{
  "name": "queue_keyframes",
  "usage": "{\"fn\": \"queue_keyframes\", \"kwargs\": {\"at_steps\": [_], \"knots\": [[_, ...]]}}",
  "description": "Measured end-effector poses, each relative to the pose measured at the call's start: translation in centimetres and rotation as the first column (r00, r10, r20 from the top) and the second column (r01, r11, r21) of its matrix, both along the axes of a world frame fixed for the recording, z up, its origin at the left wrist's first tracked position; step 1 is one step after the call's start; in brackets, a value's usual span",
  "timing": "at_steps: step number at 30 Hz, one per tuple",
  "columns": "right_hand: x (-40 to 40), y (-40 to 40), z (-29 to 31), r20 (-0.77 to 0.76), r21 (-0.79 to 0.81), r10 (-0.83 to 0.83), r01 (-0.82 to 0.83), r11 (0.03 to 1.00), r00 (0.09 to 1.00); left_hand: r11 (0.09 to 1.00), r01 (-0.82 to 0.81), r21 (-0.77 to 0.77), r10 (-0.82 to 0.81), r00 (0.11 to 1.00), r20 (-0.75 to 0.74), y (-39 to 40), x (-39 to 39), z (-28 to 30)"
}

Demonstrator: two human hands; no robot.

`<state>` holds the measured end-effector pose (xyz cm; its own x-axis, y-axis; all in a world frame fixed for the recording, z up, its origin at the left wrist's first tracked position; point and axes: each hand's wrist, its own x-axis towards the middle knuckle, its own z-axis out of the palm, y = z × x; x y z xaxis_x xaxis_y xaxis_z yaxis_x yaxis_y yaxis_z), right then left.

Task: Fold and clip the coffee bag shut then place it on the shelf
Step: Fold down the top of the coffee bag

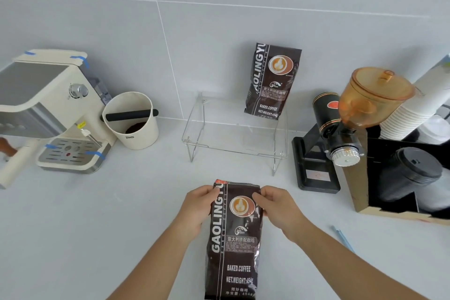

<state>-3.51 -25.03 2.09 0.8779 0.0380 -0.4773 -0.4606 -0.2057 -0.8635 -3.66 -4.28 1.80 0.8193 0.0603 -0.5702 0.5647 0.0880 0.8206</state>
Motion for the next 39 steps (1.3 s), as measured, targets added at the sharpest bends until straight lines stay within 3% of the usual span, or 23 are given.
{"fn": "queue_keyframes", "kwargs": {"at_steps": [10,20,27,31,35,39], "knots": [[-2.3,-1.4,5.3,0.295,-0.049,0.038,-0.025,0.999,0.955,0.997,0.014,-0.070,0.005,0.965,0.263,-1.2,-2.3,4.6],[-3.9,-4.9,7.0,0.419,-0.122,0.039,0.013,0.992,0.907,0.997,0.068,-0.033,-0.047,0.901,0.432,-4.2,-3.3,6.7],[-5.3,-5.4,6.4,0.396,-0.096,-0.020,0.063,0.993,0.918,0.995,0.102,-0.002,-0.093,0.917,0.388,-5.1,-4.2,6.3],[-5.3,-5.0,7.0,0.359,-0.002,-0.077,0.083,0.997,0.930,0.995,0.091,0.027,-0.095,0.938,0.334,-4.9,-3.8,7.2],[-5.0,-4.6,8.1,0.320,0.116,-0.164,0.133,0.984,0.933,0.998,0.031,0.060,-0.045,0.964,0.261,-5.2,-3.3,7.9],[-4.5,-4.0,9.1,0.329,0.105,-0.217,0.193,0.976,0.919,0.998,-0.022,0.057,0.006,0.967,0.255,-5.4,-2.9,8.4]]}}
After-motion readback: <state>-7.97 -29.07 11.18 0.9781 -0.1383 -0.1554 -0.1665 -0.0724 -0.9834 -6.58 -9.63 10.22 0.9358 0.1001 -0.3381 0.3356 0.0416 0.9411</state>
